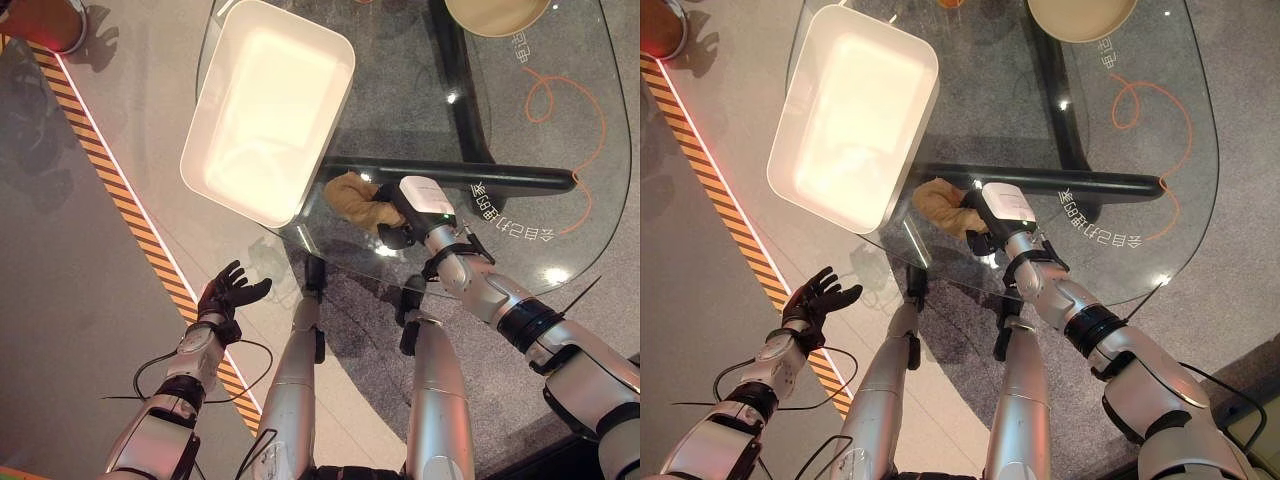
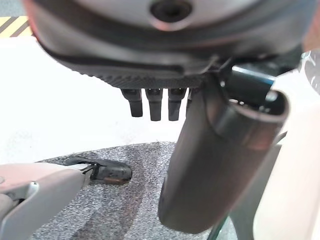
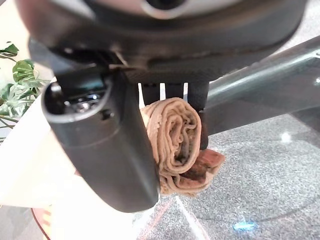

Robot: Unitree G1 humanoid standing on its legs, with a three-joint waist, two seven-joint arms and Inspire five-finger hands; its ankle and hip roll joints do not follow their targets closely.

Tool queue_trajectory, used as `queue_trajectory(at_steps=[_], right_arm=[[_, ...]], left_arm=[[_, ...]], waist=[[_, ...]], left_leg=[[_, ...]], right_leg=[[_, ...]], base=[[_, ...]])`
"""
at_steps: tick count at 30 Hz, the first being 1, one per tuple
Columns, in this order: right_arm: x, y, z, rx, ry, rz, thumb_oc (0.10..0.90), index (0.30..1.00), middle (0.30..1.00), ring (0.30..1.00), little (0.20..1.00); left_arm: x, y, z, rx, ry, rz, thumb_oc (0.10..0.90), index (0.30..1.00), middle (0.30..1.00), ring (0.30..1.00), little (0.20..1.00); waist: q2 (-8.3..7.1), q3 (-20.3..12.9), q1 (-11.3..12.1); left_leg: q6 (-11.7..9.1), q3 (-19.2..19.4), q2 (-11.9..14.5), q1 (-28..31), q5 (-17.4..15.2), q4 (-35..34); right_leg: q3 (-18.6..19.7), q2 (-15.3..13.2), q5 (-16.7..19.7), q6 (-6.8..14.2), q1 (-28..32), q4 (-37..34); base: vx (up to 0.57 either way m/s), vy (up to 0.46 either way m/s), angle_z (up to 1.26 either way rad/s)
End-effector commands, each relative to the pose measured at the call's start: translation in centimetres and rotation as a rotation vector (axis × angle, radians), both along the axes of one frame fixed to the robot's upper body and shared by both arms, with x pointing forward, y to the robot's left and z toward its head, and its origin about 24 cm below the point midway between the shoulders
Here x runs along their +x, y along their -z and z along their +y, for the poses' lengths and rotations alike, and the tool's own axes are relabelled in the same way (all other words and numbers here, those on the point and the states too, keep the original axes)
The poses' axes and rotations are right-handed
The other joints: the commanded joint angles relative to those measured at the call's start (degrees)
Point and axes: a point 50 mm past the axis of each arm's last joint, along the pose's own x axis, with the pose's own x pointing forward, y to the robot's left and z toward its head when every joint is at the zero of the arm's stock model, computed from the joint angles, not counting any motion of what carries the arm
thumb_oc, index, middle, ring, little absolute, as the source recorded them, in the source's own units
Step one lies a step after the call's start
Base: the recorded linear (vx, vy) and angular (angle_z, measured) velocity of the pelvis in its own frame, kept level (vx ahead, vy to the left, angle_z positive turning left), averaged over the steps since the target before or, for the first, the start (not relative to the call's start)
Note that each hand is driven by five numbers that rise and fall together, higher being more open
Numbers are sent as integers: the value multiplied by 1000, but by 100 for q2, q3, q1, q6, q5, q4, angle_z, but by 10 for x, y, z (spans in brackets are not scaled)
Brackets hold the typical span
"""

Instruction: Wipe the table with a cloth and put it in the basket.

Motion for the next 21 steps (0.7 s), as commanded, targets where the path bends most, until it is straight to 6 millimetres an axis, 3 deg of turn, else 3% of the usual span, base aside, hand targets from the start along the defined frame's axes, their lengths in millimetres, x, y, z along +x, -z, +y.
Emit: queue_trajectory(at_steps=[1,9,14,21], right_arm=[[-8,-17,30,143,-115,-124,100,300,300,300,200],[-2,-36,8,368,58,-264,100,300,300,300,200],[0,-52,-11,541,178,-375,100,300,300,300,200],[-6,-61,-30,651,229,-477,100,300,300,300,200]], left_arm=[[7,-14,12,-33,-137,-86,800,900,900,900,900],[15,-40,27,-99,-346,-220,800,900,900,900,900],[24,-79,39,-140,-440,-404,800,900,900,900,900],[33,-120,40,-178,-443,-585,800,900,900,900,900]], waist=[[-148,-107,20],[-175,-107,9],[-205,-107,3],[-255,-107,-34]], left_leg=[[67,439,-75,135,-987,823],[57,408,-32,144,-977,825],[53,356,22,189,-967,776],[63,357,43,185,-975,759]], right_leg=[[20,4,841,293,355,-1328],[49,27,835,295,354,-1283],[77,96,832,286,386,-1295],[66,108,833,286,404,-1299]], base=[[0,0,0],[0,0,0],[0,0,0],[0,0,0]])
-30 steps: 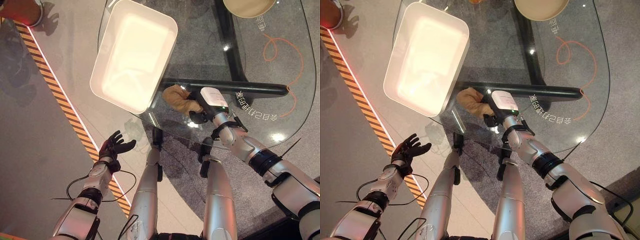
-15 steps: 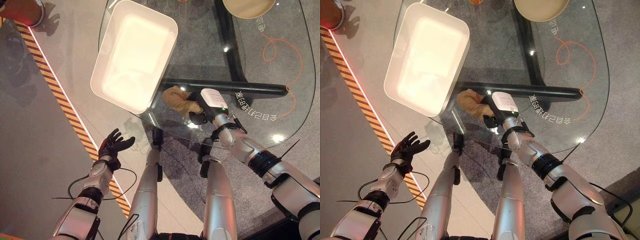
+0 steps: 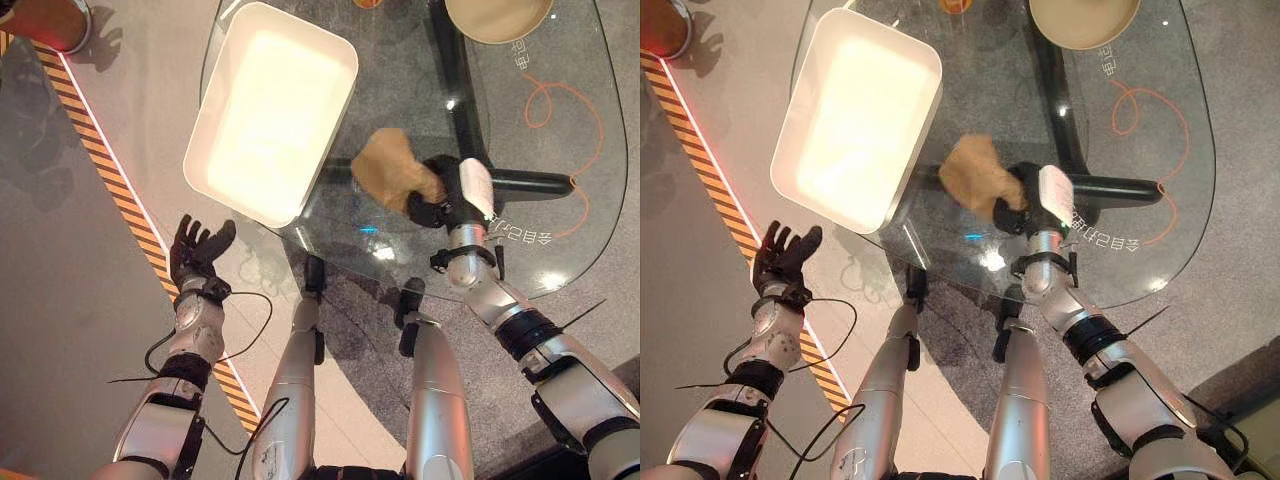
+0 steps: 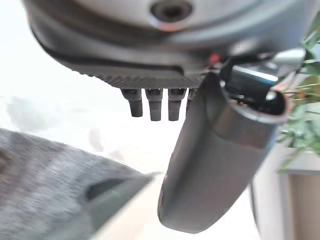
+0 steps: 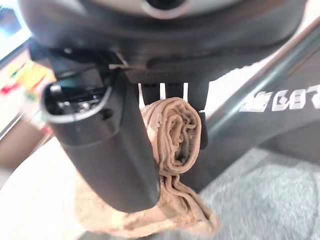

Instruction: Wipe the table with a cloth and put it in the basket.

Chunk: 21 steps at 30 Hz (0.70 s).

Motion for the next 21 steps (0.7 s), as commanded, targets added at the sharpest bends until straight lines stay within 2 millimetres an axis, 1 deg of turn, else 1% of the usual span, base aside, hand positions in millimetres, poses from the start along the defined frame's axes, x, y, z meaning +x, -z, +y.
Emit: queue_trajectory(at_steps=[1,2,3,4,5,6,7,9,10,12,13,15,17,20,21], right_arm=[[-5,-49,7,108,-34,-299,100,300,300,300,200],[-9,-52,2,128,-23,-330,100,300,300,300,200],[-9,-53,2,133,-21,-339,100,300,300,300,200],[-11,-58,-1,156,-15,-372,100,300,300,300,200],[-13,-59,-2,162,-15,-381,100,300,300,300,200],[-15,-63,-3,172,-18,-408,100,300,300,300,200],[-16,-62,-4,175,-18,-413,100,300,300,300,200],[-21,-69,-3,186,-39,-457,100,300,300,300,200],[-23,-70,-1,187,-52,-467,100,300,300,300,200],[-27,-73,1,187,-70,-486,100,300,300,300,200],[-31,-79,7,188,-106,-521,100,300,300,300,200],[-34,-82,9,187,-125,-538,100,300,300,300,200],[-40,-90,16,190,-174,-584,100,300,300,300,200],[-46,-94,21,192,-213,-614,100,300,300,300,200],[-51,-100,25,186,-240,-643,100,300,300,300,200]], left_arm=[[-1,-49,35,53,-143,-207,800,900,900,900,900],[-1,-58,36,44,-154,-254,800,900,900,900,900],[-2,-59,36,43,-156,-264,800,900,900,900,900],[-1,-70,34,42,-155,-311,800,900,900,900,900],[-1,-73,34,44,-156,-330,800,900,900,900,900],[-2,-81,32,47,-156,-371,800,900,900,900,900],[-2,-82,31,49,-155,-379,800,900,900,900,900],[-4,-95,29,51,-156,-449,800,900,900,900,900],[-5,-98,27,50,-149,-472,800,900,900,900,900],[-7,-103,25,57,-136,-510,800,900,900,900,900],[-9,-112,16,58,-92,-574,800,900,900,900,900],[-10,-114,12,57,-67,-602,800,900,900,900,900],[-12,-123,2,57,-1,-663,800,900,900,900,900],[-14,-127,-4,65,45,-688,800,900,900,900,900],[-15,-130,-10,54,89,-709,800,900,900,900,900]], waist=[[-217,-122,-25],[-219,-122,-42],[-219,-122,-44],[-216,-122,-63],[-215,-122,-70],[-212,-122,-82],[-212,-122,-82],[-210,-122,-101],[-211,-122,-105],[-210,-122,-106],[-210,-122,-101],[-205,-122,-96],[-208,-122,-96],[-220,-122,-94],[-226,-122,-98]], left_leg=[[70,423,28,127,-1001,800],[76,420,29,110,-1016,814],[77,420,29,108,-1017,815],[89,412,19,85,-990,792],[90,414,19,123,-1031,795],[99,418,17,93,-999,772],[96,419,19,126,-1038,779],[107,425,10,94,-1012,766],[105,428,6,135,-1062,775],[108,432,0,140,-1063,763],[115,427,-8,139,-1068,750],[121,433,-10,152,-1073,734],[131,447,-18,139,-1039,707],[125,457,-9,189,-1087,707],[131,463,-13,159,-1044,689]], right_leg=[[85,85,831,290,291,-1238],[96,86,826,290,276,-1231],[99,87,825,290,274,-1230],[115,93,869,287,253,-1268],[124,97,831,292,280,-1252],[135,102,873,290,247,-1281],[139,102,834,295,274,-1263],[154,103,874,296,251,-1298],[160,104,827,302,293,-1288],[164,104,834,304,303,-1310],[171,104,839,309,308,-1329],[169,105,840,310,322,-1347],[159,97,891,314,331,-1398],[145,84,852,332,393,-1403],[136,81,905,335,373,-1438]], base=[[0,0,0],[0,0,0],[0,0,0],[0,0,0],[0,0,0],[0,0,0],[0,0,0],[0,0,0],[0,0,0],[0,0,0],[0,0,0],[0,0,0],[0,0,0],[0,0,0],[0,0,0]])
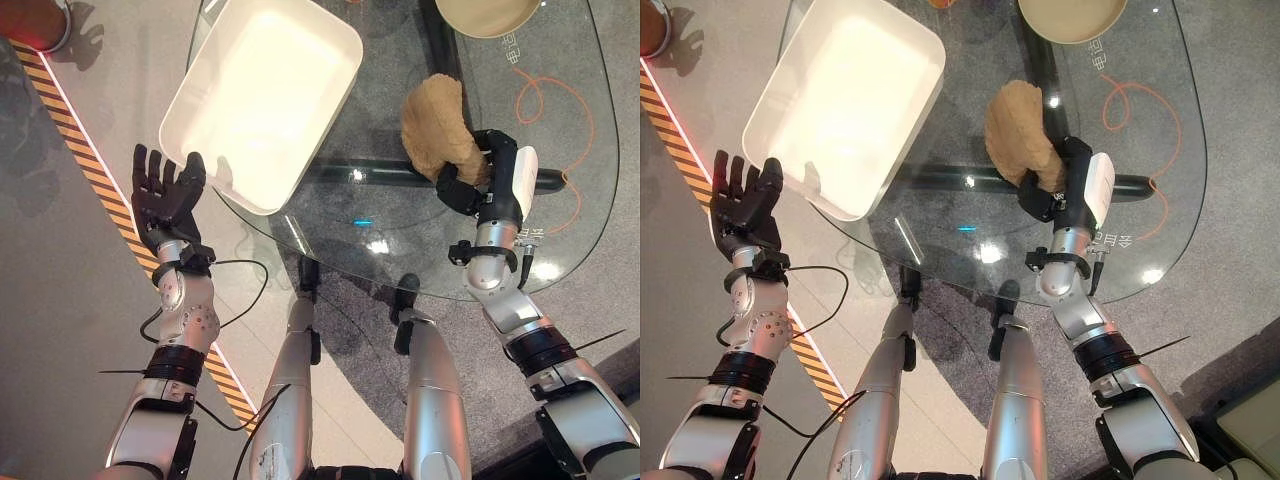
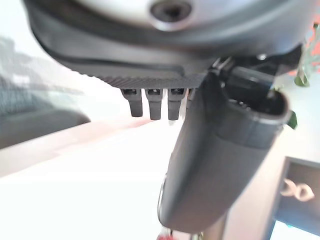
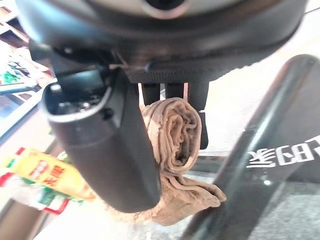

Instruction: Wipe the table with a cloth and put it in the basket.

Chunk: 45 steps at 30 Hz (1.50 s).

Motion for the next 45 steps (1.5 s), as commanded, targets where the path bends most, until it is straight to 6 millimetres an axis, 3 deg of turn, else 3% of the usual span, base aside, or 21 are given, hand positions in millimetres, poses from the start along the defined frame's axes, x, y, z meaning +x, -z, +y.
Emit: queue_trajectory(at_steps=[1,7,12,23,33,45], right_arm=[[-26,-79,26,-17,-170,-437,100,300,300,300,200],[-42,-97,39,-34,-274,-527,100,300,300,300,200],[-49,-106,46,-70,-318,-561,100,300,300,300,200],[-56,-110,51,-56,-370,-591,100,300,300,300,200],[-78,-123,74,-79,-580,-634,100,300,300,300,200],[-84,-125,92,-99,-726,-593,100,300,300,300,200]], left_arm=[[-8,-52,0,71,31,-277,800,900,900,900,900],[-8,-56,-19,80,221,-322,800,900,900,900,900],[-7,-61,-24,96,253,-321,800,900,900,900,900],[-9,-63,-25,99,264,-328,800,900,900,900,900],[-10,-66,-48,50,461,-371,800,900,900,900,900],[-10,-69,-66,22,587,-383,800,900,900,900,900]], waist=[[-177,-137,27],[-190,-137,16],[-198,-137,3],[-219,-137,19],[-245,-137,-4],[-262,-137,-3]], left_leg=[[126,458,-20,177,-1044,743],[125,522,9,251,-1046,697],[111,559,24,271,-1052,707],[99,572,27,321,-1096,687],[87,604,47,313,-1029,646],[83,627,47,372,-1026,616]], right_leg=[[132,53,902,330,381,-1343],[113,35,922,349,479,-1425],[99,18,934,358,511,-1449],[69,19,874,357,589,-1476],[71,32,937,351,589,-1530],[53,26,948,351,653,-1581]], base=[[0,0,0],[0,0,0],[6,2,0],[0,0,0],[-1,0,-1],[0,0,0]])
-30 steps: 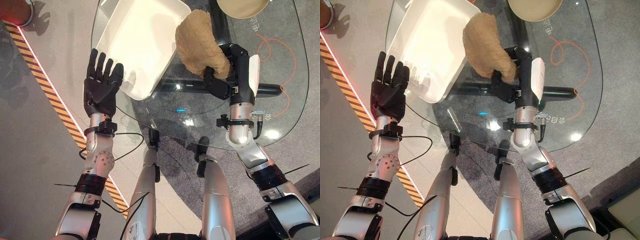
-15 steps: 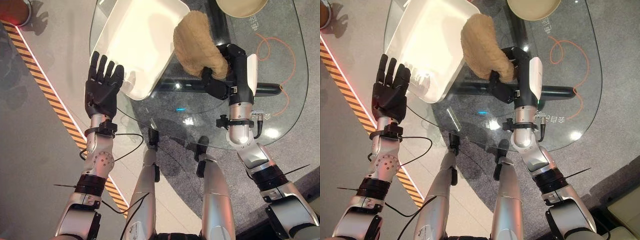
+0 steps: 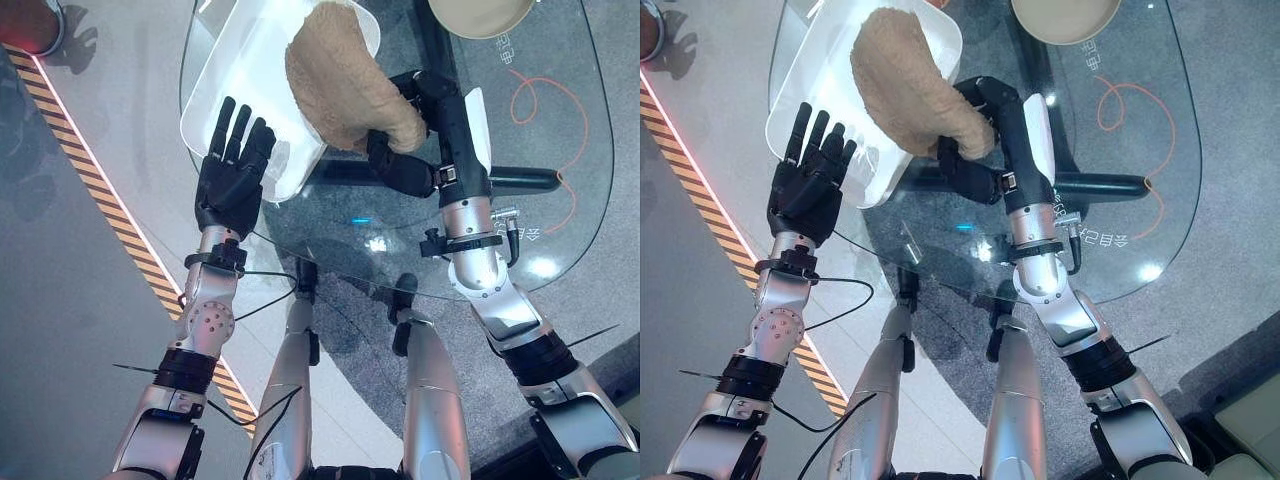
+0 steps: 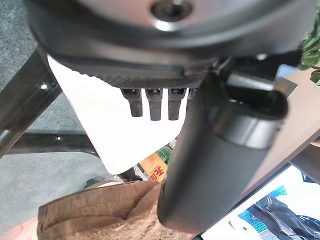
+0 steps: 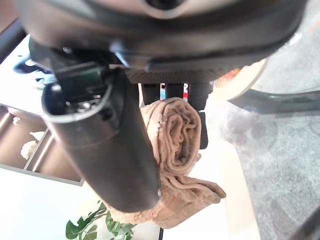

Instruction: Wipe the table with a cloth and put it in the basket.

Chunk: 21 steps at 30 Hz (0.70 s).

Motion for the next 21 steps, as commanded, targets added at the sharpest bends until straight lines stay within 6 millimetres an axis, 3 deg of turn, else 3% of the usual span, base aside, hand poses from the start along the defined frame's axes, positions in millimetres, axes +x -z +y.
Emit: queue_trajectory(at_steps=[1,21], right_arm=[[-52,-74,34,82,-296,-408,100,300,300,300,200],[-55,-67,57,-6,-432,-320,100,300,300,300,200]], left_arm=[[-9,-50,-12,-7,88,-253,800,900,900,900,900],[-12,-56,-32,27,242,-312,800,900,900,900,900]], waist=[[-244,-142,6],[-233,-142,13]], left_leg=[[71,537,-14,306,-1066,710],[62,571,-18,312,-994,618]], right_leg=[[46,-38,851,350,599,-1406],[26,-62,921,350,586,-1483]], base=[[0,0,0],[0,0,0]])
